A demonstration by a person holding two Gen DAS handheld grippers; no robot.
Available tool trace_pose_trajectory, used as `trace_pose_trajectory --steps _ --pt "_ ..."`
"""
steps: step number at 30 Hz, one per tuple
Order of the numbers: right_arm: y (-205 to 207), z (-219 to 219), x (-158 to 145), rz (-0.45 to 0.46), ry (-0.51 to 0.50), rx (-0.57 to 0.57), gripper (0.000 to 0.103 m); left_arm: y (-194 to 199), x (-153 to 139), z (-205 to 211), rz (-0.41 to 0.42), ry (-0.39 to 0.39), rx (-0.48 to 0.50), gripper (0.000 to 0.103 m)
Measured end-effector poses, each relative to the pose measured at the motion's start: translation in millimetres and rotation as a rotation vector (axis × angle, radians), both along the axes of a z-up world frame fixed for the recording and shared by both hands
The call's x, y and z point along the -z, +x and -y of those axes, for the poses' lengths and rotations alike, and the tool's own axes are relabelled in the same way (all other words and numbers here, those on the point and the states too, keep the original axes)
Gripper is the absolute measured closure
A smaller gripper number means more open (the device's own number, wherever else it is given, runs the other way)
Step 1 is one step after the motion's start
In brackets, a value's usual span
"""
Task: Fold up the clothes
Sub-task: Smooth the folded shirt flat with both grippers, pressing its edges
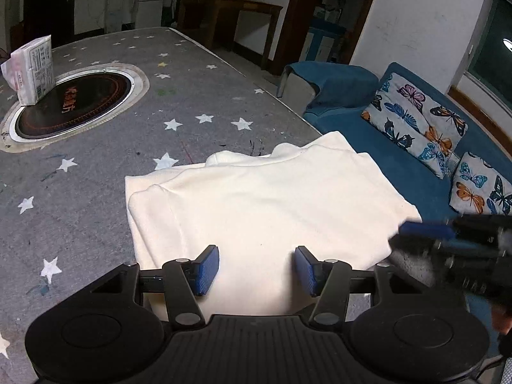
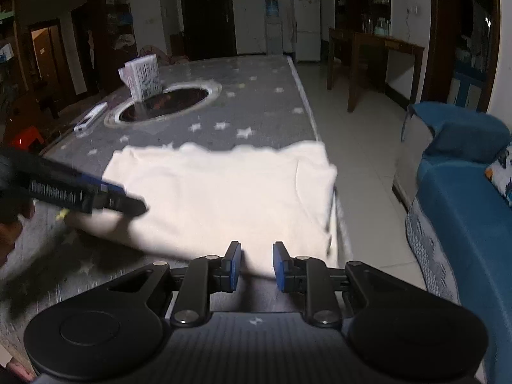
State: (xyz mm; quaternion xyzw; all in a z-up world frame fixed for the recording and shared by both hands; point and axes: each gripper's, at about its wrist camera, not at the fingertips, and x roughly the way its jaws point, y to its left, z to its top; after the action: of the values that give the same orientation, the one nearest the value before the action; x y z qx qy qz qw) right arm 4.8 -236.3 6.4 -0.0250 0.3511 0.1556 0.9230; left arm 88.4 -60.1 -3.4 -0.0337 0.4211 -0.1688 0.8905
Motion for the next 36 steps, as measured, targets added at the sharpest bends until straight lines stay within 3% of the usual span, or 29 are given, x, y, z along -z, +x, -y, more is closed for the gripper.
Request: trace_pose_trajectory --steps 5,10,19,23,29,36 --pt "31 3 -4 0.014 0.020 0.015 0.082 -5 1 -4 0.003 -0.005 -0.011 0.047" --pt "56 8 14 -0.047 -0.006 0.054 0.082 -9 3 -9 0.005 -0.020 -0.019 0.046" --pt "93 -12 3 -0.021 0.021 0.007 0.082 -9 4 -10 0.001 -0.028 -0.020 0.046" --pt "112 -25 15 -0.047 -0.042 0.005 0.083 -9 4 -11 -0.001 -0.034 -0.020 0.046" --pt "113 -33 8 -0.026 -0.020 -0.026 0.083 -8 5 -12 -0.003 -0.040 -0.014 0.045" --pt "125 -58 18 -0.022 -0.079 -0.078 0.083 -9 5 -13 -0.003 -0.054 -0.017 0.045"
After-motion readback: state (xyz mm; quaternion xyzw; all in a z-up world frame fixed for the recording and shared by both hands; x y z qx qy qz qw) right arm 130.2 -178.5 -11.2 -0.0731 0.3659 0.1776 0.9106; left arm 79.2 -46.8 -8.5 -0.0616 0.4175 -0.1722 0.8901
